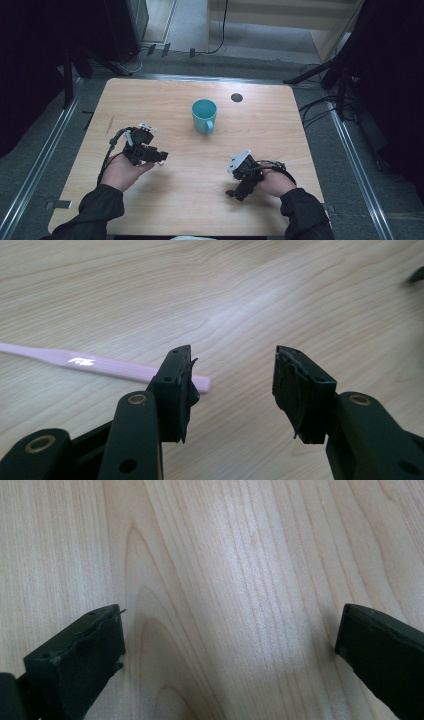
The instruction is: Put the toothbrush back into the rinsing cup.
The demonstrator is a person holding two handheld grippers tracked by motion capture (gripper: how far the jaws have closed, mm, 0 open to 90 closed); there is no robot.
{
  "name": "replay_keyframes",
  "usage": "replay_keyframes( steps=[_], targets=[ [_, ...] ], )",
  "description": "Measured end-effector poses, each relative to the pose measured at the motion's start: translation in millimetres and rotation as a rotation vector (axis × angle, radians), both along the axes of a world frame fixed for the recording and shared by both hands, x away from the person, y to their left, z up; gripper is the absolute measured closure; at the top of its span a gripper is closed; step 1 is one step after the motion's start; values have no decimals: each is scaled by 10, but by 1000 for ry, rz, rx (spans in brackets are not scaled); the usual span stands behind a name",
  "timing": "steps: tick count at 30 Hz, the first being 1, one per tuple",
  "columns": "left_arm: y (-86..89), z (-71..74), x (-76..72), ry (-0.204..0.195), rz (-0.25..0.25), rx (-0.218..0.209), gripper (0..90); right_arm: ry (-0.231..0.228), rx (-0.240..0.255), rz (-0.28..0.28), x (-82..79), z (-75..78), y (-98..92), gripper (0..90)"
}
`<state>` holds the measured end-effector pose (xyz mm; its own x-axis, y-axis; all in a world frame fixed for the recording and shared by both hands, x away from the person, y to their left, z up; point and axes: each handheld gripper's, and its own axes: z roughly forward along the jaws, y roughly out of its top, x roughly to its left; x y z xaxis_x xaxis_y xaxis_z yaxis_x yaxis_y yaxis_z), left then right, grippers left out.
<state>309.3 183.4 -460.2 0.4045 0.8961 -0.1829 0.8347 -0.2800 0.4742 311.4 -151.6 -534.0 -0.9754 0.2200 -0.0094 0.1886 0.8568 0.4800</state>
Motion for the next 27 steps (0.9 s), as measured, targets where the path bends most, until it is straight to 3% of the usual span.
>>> replay_keyframes(
  steps=[3, 5, 9, 14, 20, 27],
  targets=[
    [48, -12, 67, 13, 11, 16, 531, 1, -1, 2, 2, 1, 0, 0],
    [71, -21, 134, 41, 9, 23, 599, 0, -1, 4, 3, 1, 0, 0],
    [92, -52, 224, 35, 14, 46, 650, -7, 0, 6, 9, 0, 3, 0],
    [134, -159, 289, 51, 13, 48, 792, -1, 1, 4, 4, -1, 2, 0],
    [107, -250, 325, 51, -14, 65, 868, -2, 4, -2, -1, -2, 2, 0],
    [89, -342, 368, 76, -23, 70, 895, -7, 8, -9, -6, -4, -2, 0]
  ],
)
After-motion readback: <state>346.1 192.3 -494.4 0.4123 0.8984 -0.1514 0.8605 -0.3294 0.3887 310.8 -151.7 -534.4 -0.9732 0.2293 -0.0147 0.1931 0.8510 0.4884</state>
